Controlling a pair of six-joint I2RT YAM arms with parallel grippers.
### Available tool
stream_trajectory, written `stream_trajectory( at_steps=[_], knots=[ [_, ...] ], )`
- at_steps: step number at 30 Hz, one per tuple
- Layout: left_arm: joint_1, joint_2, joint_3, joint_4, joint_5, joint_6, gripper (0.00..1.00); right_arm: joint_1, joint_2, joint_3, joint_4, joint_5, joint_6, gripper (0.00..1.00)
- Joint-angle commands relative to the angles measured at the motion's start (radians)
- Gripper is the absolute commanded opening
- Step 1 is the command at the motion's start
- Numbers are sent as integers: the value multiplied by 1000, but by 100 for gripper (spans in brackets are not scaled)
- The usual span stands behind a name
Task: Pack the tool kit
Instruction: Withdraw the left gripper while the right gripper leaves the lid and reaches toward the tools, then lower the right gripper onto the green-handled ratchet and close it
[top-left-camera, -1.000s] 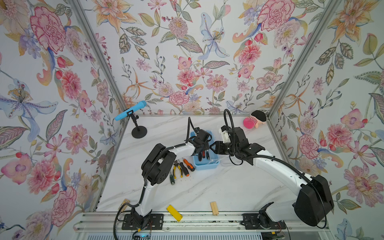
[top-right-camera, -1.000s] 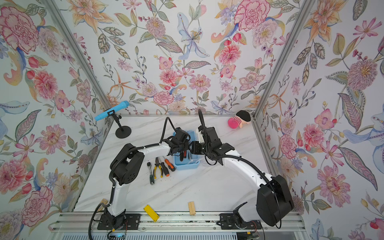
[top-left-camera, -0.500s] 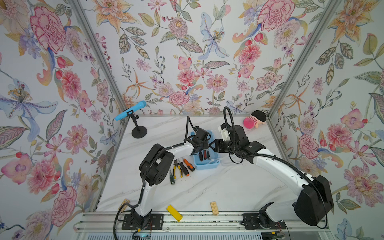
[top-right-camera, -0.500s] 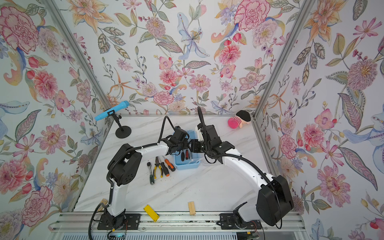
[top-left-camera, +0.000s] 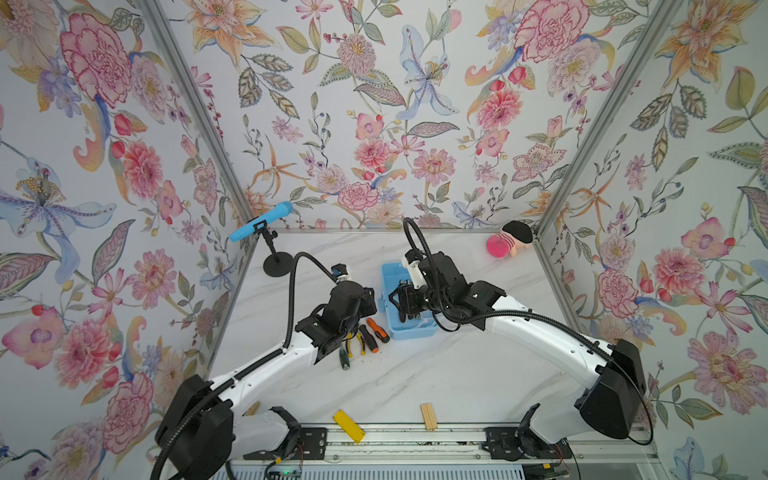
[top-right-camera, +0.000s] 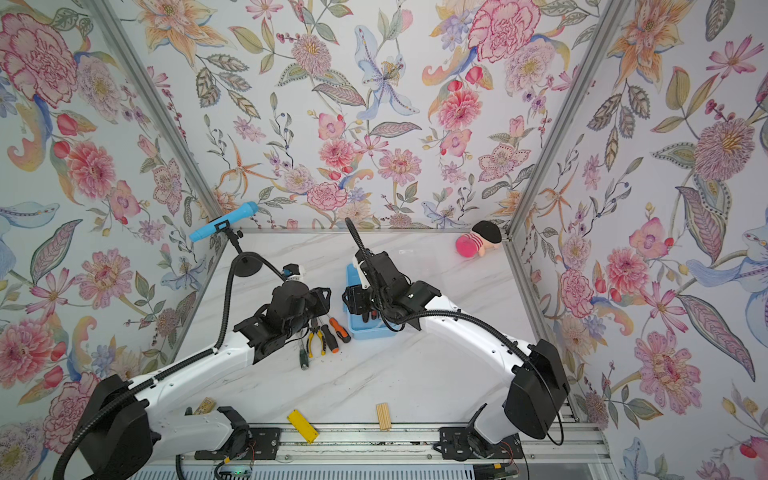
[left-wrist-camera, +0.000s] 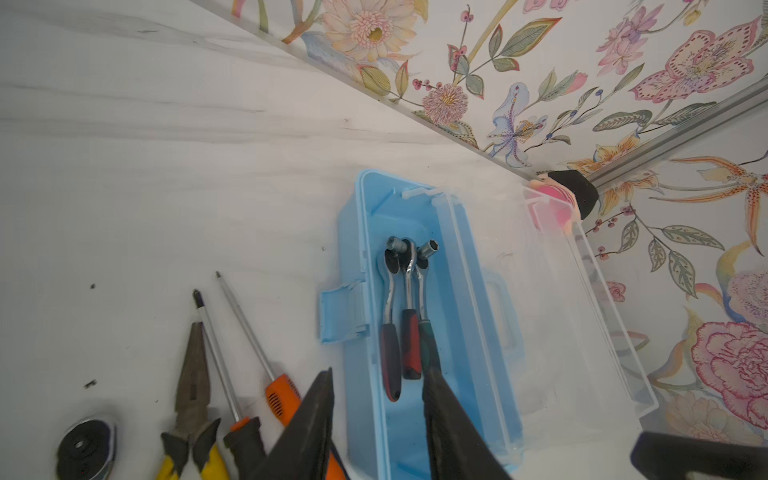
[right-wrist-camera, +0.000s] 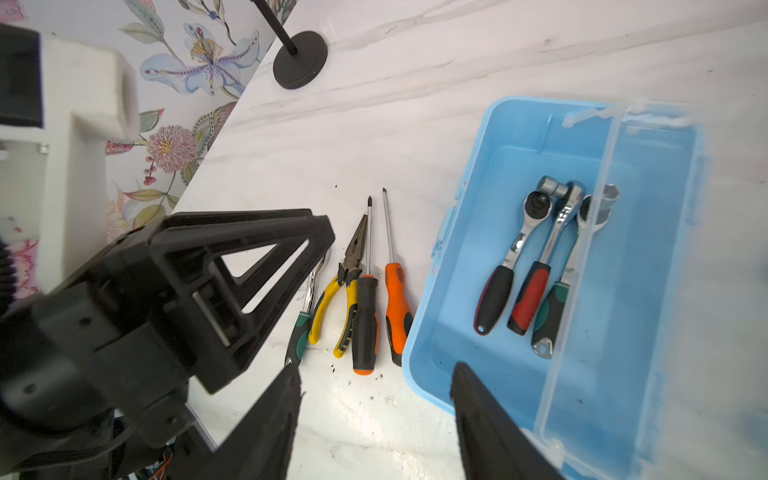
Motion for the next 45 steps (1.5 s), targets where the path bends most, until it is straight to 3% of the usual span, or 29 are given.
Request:
stream_trajectory(
  at_steps=[1, 3, 9, 13, 24, 29, 45],
  knots=[
    [68, -155, -140, -14, -65, -39, 41, 48, 69, 48, -32, 9, -18, 57],
    [128, -255, -197, -61, -58, -43, 42, 73, 125, 81, -20, -27, -23, 46],
    [230, -460, -263, -213, -44, -36, 42, 149, 316, 213, -25, -94, -25, 50],
    [281, -516, -333, -189, 54, -65, 42, 193, 436, 318, -52, -102, -30, 54],
    [359, -691, -507, -71, 198, -210, 41, 230, 680, 537, -141, -42, -50, 44],
    [401, -716, -516, -91, 234, -196, 41, 233, 755, 610, -188, 18, -76, 37],
    [446, -712, -584, -46, 286, -188, 40, 236, 888, 718, -232, 24, -81, 42]
  ],
)
